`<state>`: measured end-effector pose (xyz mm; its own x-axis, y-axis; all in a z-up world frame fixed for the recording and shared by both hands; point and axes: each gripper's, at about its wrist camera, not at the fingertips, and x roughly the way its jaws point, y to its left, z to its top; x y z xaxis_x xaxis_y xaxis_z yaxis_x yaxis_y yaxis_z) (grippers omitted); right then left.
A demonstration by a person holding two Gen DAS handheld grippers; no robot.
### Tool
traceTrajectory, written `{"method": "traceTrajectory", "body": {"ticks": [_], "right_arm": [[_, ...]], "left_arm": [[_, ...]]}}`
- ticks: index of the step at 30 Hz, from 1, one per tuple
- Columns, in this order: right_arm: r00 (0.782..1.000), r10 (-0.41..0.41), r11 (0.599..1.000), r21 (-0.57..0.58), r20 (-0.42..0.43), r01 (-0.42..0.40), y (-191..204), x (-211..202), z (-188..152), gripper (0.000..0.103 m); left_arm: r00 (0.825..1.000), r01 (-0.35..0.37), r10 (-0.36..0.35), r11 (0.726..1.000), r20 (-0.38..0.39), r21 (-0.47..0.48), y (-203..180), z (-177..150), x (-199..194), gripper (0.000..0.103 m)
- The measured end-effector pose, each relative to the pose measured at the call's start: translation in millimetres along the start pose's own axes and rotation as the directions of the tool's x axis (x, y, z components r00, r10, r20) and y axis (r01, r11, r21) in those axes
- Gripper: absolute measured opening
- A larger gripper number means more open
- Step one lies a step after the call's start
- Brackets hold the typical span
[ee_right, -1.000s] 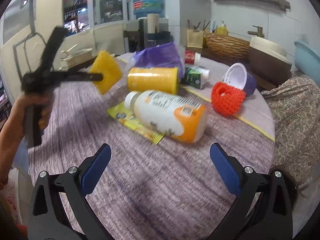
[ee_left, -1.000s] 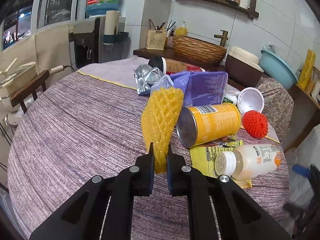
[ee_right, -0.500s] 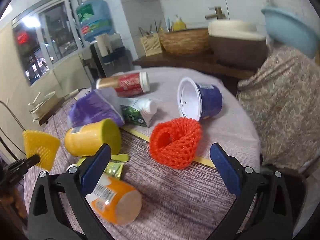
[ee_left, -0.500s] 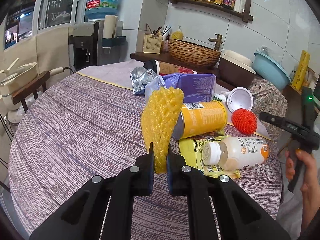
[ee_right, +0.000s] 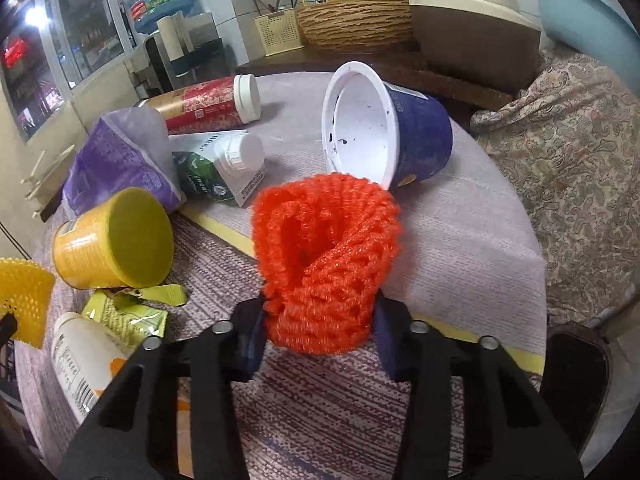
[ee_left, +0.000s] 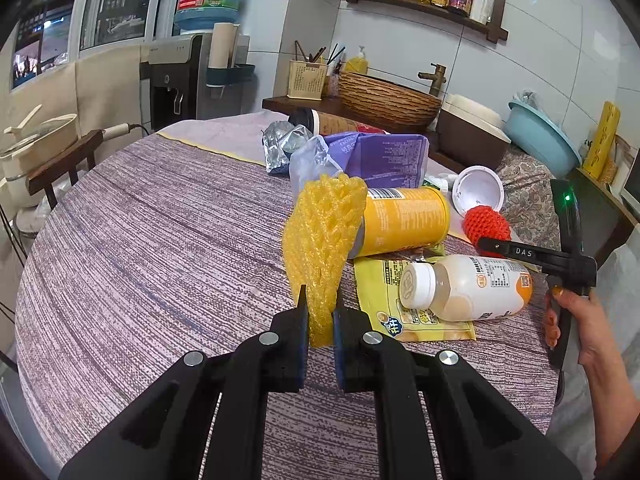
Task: Collect trash
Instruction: 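Carry both foam nets over the trash bin and open both tools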
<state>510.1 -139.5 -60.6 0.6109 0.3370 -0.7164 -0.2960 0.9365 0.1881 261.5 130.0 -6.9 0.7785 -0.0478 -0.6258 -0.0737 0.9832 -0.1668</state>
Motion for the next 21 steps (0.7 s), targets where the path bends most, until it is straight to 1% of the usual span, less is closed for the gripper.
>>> {"method": "traceTrajectory", "body": {"ticks": [2, 8, 11, 16, 21], "right_arm": [[1.000, 0.009, 1.000, -0.003, 0.008, -0.009, 0.4, -3.5, -2.7, 0.031], [0.998, 0.033, 0.999, -0.021, 0.060, -0.031, 3.5, -23.3, -10.4, 0.028], [0.996, 0.041, 0.998, -0.045, 0.085, -0.037, 5.1, -38.8, -17.1, 0.028], [0.989, 0.027, 0.998, -0.060, 0.148, -0.019, 4.7, -71.8, -31.7, 0.028], [0.970, 0.015, 0.999, -0.053, 0.243, -0.002, 0.1, -121.6, -53.0, 0.028]], "left_arm": [[1.000, -0.003, 0.003, 1.000, 0.004, 0.000, -0.5, -0.7, -2.2, 0.010], [0.999, -0.016, 0.015, 1.000, 0.030, 0.016, -7.6, -4.2, -15.4, 0.010], [0.999, -0.003, 0.003, 1.000, 0.039, 0.012, -12.6, -6.8, -24.3, 0.010], [0.997, 0.040, -0.041, 0.999, 0.059, 0.021, -28.7, -11.2, -42.7, 0.010], [0.988, 0.120, -0.125, 0.991, 0.086, 0.064, -57.6, -15.4, -63.9, 0.010]]}}
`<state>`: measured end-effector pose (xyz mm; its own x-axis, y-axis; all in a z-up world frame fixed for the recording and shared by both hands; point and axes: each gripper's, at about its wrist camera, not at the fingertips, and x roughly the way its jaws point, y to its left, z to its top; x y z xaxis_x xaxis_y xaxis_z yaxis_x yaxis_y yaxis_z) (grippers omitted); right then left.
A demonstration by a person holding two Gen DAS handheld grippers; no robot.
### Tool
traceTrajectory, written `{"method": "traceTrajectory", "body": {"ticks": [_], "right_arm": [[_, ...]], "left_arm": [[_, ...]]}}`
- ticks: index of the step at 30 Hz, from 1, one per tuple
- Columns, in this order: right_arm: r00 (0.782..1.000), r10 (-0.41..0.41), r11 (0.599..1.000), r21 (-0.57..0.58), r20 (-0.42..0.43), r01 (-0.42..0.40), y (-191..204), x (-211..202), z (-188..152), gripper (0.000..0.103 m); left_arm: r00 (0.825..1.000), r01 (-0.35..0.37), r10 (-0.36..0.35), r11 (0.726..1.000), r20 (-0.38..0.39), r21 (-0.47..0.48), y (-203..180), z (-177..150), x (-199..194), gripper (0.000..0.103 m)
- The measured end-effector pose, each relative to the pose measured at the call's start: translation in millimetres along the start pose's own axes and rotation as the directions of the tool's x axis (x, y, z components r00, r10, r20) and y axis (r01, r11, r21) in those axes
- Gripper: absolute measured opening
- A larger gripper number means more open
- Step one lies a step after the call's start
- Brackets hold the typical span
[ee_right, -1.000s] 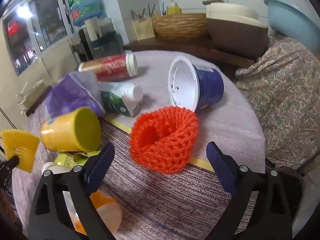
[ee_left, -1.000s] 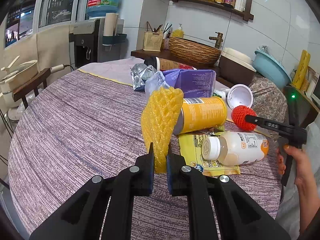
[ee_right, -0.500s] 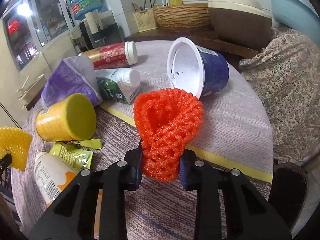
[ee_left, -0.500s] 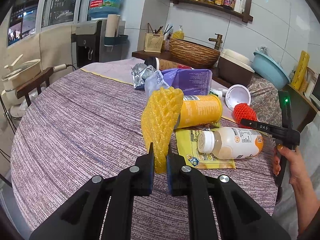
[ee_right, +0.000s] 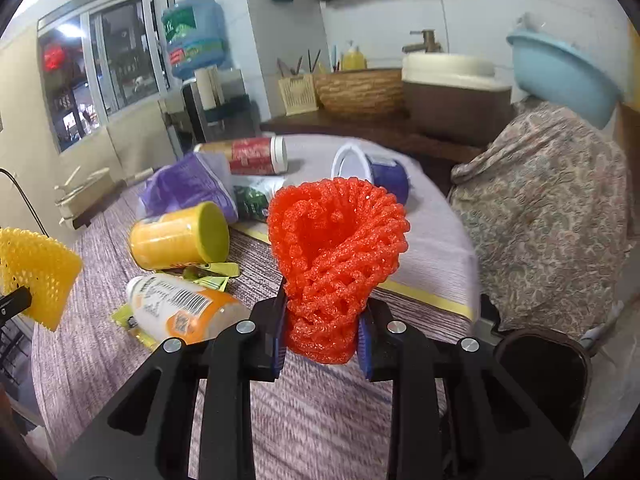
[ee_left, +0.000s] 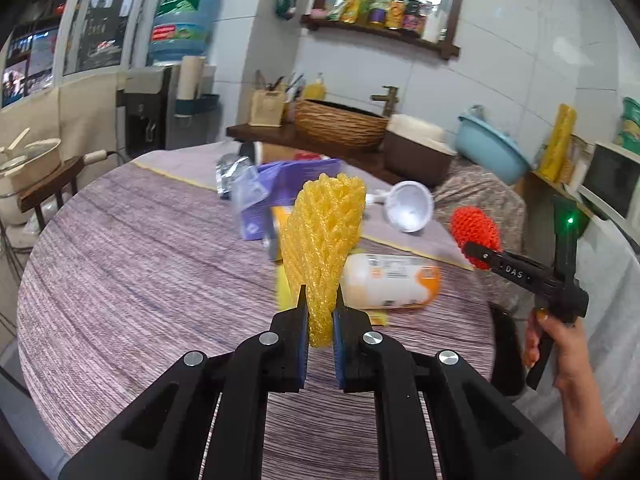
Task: Collect trash
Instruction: 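Carry both foam nets over the trash bin and open both tools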
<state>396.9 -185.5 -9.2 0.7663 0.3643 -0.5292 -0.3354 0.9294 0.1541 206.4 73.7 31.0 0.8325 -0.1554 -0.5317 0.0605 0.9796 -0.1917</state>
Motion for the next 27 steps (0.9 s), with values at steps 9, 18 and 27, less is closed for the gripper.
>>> {"method": "traceTrajectory", "body": {"ticks": [9, 18, 27], "right_arm": [[0.988, -0.116, 0.991, 0.075, 0.099, 0.109, -31.3, -84.4, -41.1, 0.028], [0.951, -0.306, 0.903, 0.302, -0.049, 0.307, -141.2, -107.3, -118.4, 0.028], [0.925, -0.316, 0.842, 0.388, -0.210, 0.375, -196.9, -61.3, -185.1, 0.029]], "left_arm": [[0.975, 0.218, -0.213, 0.970, -0.057, 0.109, -84.4, -6.1, 21.3, 0.010], [0.873, 0.473, -0.426, 0.858, -0.236, 0.201, -201.2, -22.0, 82.4, 0.010], [0.824, 0.517, -0.422, 0.833, -0.379, 0.197, -272.9, -58.4, 147.9, 0.010]]}}
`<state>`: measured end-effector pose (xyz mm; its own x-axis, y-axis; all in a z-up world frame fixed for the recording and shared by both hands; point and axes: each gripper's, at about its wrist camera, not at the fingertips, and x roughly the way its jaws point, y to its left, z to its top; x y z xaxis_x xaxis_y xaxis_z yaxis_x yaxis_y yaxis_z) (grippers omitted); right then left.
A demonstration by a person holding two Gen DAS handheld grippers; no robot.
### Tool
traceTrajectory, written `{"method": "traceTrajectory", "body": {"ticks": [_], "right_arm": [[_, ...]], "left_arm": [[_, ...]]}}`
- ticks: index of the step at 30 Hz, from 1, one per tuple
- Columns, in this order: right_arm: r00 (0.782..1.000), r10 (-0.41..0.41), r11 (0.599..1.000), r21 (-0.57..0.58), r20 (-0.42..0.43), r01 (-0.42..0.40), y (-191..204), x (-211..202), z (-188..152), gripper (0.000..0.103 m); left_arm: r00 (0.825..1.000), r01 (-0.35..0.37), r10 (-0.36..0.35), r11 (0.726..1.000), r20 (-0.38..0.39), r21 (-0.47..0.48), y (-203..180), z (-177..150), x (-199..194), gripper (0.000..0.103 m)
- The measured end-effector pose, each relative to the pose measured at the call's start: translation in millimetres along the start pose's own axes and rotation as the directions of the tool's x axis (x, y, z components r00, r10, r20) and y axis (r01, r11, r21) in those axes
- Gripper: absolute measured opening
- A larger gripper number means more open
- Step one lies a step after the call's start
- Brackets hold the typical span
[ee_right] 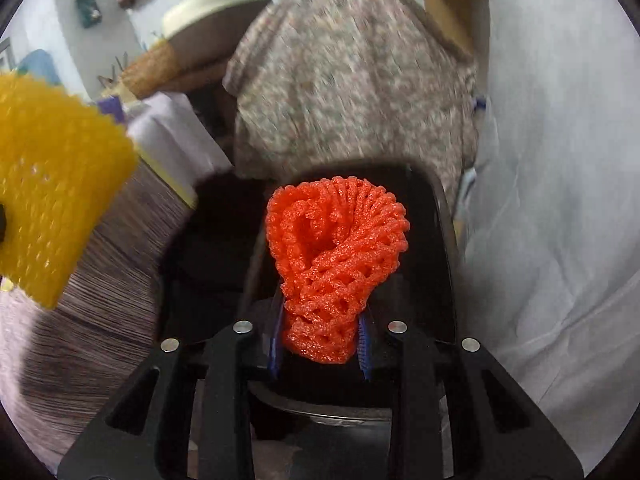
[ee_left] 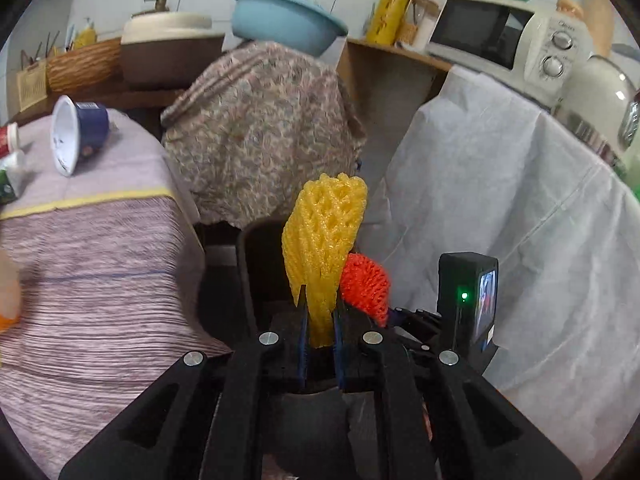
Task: Collect trash
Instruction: 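Carry both foam nets over the trash bin and open both tools, then return to the table and grasp the white drink bottle with the right tool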
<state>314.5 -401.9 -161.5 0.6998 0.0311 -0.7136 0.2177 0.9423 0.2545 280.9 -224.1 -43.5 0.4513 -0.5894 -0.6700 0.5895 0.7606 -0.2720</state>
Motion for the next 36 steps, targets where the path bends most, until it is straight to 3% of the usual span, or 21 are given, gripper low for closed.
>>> {"method": "traceTrajectory", "body": {"ticks": [1, 5, 6, 20, 25, 26, 27, 29, 36], "right_arm": [[1.000, -0.004, 1.000, 0.006, -0.008, 0.004, -1.9, 5.5, -3.0, 0.030], [1.000, -0.020, 0.999, 0.029, -0.007, 0.020, -11.4, 19.7, -15.5, 0.062], [1.000, -0.030, 0.999, 0.034, -0.003, 0.031, -13.8, 20.3, -17.9, 0.065], [0.991, -0.131, 0.990, -0.051, 0.023, 0.132, -23.0, -13.2, -44.4, 0.073], [0.993, -0.121, 0.988, -0.091, 0.016, 0.122, -17.0, -25.4, -52.9, 0.074], [0.993, -0.115, 0.989, -0.093, 0.015, 0.116, -16.0, -27.0, -53.0, 0.075], [0.994, -0.112, 0.989, -0.094, 0.016, 0.113, -15.0, -28.6, -53.1, 0.075], [0.993, -0.112, 0.989, -0.091, 0.023, 0.113, -14.0, -31.8, -53.8, 0.077], [0.995, -0.098, 0.993, -0.069, 0.021, 0.099, -11.7, -36.1, -51.8, 0.078]], "left_arm": [[1.000, -0.006, 0.006, 1.000, -0.017, 0.002, -3.5, -0.5, 8.9, 0.010], [0.998, -0.016, 0.016, 1.000, -0.068, 0.002, -7.1, -7.0, 33.0, 0.010], [0.997, -0.017, 0.016, 1.000, -0.079, -0.003, -6.6, -8.7, 38.5, 0.010], [0.981, -0.029, 0.027, 1.000, -0.193, -0.008, -7.2, -9.7, 112.1, 0.010], [0.978, -0.026, 0.025, 1.000, -0.207, -0.001, -13.1, -6.5, 122.3, 0.012], [0.978, -0.017, 0.018, 1.000, -0.208, 0.007, -15.5, -6.0, 122.8, 0.018], [0.978, -0.019, 0.023, 1.000, -0.207, 0.021, -18.1, -5.8, 121.7, 0.038], [0.983, -0.038, 0.045, 0.998, -0.178, 0.044, -20.9, -4.8, 116.7, 0.063], [0.998, -0.002, 0.006, 0.998, -0.070, 0.056, -28.2, 4.9, 71.1, 0.078]]}}
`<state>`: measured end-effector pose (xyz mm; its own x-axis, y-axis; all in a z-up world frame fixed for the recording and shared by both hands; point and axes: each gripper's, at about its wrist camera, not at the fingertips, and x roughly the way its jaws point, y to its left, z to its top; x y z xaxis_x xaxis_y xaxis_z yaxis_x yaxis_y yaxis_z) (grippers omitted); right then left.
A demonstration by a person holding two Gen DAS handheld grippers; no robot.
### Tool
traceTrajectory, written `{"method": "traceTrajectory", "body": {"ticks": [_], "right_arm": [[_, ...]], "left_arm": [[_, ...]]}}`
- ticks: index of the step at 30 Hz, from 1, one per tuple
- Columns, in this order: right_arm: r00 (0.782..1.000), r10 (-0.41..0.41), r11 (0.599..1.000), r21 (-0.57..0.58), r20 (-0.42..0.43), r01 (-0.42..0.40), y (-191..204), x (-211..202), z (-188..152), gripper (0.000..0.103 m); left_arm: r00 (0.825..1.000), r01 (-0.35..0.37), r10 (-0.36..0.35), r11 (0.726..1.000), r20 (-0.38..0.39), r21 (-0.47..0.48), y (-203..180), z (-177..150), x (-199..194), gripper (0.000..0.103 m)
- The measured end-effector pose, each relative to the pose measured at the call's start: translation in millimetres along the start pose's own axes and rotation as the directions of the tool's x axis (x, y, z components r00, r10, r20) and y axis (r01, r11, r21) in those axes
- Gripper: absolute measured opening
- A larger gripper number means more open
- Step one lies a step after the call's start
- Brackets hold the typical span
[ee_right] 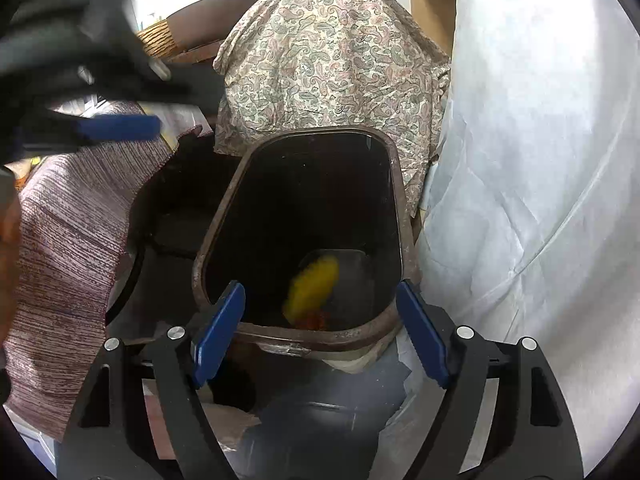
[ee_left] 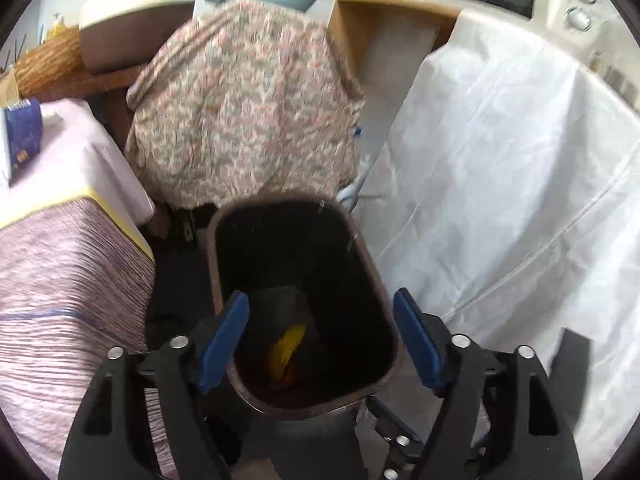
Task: Collect trash
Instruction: 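Return to the table and grasp the white drink bottle with the right tool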
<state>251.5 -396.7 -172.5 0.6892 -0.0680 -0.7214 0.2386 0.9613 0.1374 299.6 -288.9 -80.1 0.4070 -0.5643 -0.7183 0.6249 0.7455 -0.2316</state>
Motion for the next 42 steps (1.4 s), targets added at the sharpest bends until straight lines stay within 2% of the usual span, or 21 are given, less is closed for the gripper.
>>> {"method": "traceTrajectory", "body": {"ticks": [2, 6, 14, 18, 23, 27, 30, 32, 34, 36, 39, 42], "right_arm": [[1.000, -0.001, 1.000, -0.005, 0.002, 0.001, 2.4, -0.8, 0.1, 0.078], [1.000, 0.023, 1.000, -0.005, 0.013, -0.023, 6.0, -7.2, 5.1, 0.078], [0.992, 0.095, 0.995, -0.008, 0.084, -0.095, 22.4, -36.0, 25.5, 0.079], [0.979, 0.142, 0.989, -0.057, 0.144, -0.135, 44.2, -57.8, 44.3, 0.080], [0.947, 0.270, 0.955, -0.174, 0.176, -0.240, 89.7, -80.2, 70.6, 0.083], [0.894, 0.426, 0.885, -0.269, 0.139, -0.380, 132.7, -87.6, 89.2, 0.083], [0.860, 0.503, 0.820, -0.361, 0.084, -0.444, 169.0, -88.6, 99.7, 0.083], [0.837, 0.546, 0.770, -0.423, 0.048, -0.478, 193.9, -90.7, 104.8, 0.083], [0.807, 0.591, 0.702, -0.485, -0.012, -0.522, 220.9, -92.1, 108.7, 0.083], [0.793, 0.605, 0.647, -0.540, -0.064, -0.538, 246.1, -90.0, 113.2, 0.083], [0.779, 0.610, 0.563, -0.610, -0.149, -0.558, 279.0, -84.2, 114.2, 0.083], [0.784, 0.580, 0.483, -0.681, -0.222, -0.551, 311.5, -73.6, 116.1, 0.083]], "left_arm": [[0.999, 0.023, -0.023, 1.000, 0.032, 0.007, -2.6, 2.1, -14.1, 0.083], [0.996, 0.056, -0.058, 0.998, 0.072, 0.035, -7.0, 1.6, -43.2, 0.087], [0.984, 0.055, -0.067, 0.996, 0.168, 0.072, 9.2, -7.3, -108.0, 0.091], [0.972, 0.026, -0.035, 0.999, 0.232, 0.043, 30.6, -14.8, -145.1, 0.092], [0.952, -0.088, 0.092, 0.996, 0.293, -0.027, 64.7, -37.8, -186.7, 0.094], [0.934, -0.182, 0.200, 0.979, 0.295, -0.090, 96.0, -57.9, -212.6, 0.094], [0.921, -0.232, 0.263, 0.963, 0.288, -0.137, 118.2, -70.6, -229.9, 0.094], [0.902, -0.290, 0.328, 0.942, 0.281, -0.167, 134.6, -81.1, -242.0, 0.094], [0.887, -0.336, 0.377, 0.923, 0.268, -0.187, 149.0, -90.5, -251.3, 0.094], [0.875, -0.368, 0.417, 0.903, 0.247, -0.220, 163.9, -98.4, -257.9, 0.094], [0.868, -0.382, 0.444, 0.883, 0.222, -0.275, 184.8, -110.8, -266.4, 0.094], [0.863, -0.399, 0.465, 0.868, 0.199, -0.296, 195.8, -117.8, -268.4, 0.094]]}}
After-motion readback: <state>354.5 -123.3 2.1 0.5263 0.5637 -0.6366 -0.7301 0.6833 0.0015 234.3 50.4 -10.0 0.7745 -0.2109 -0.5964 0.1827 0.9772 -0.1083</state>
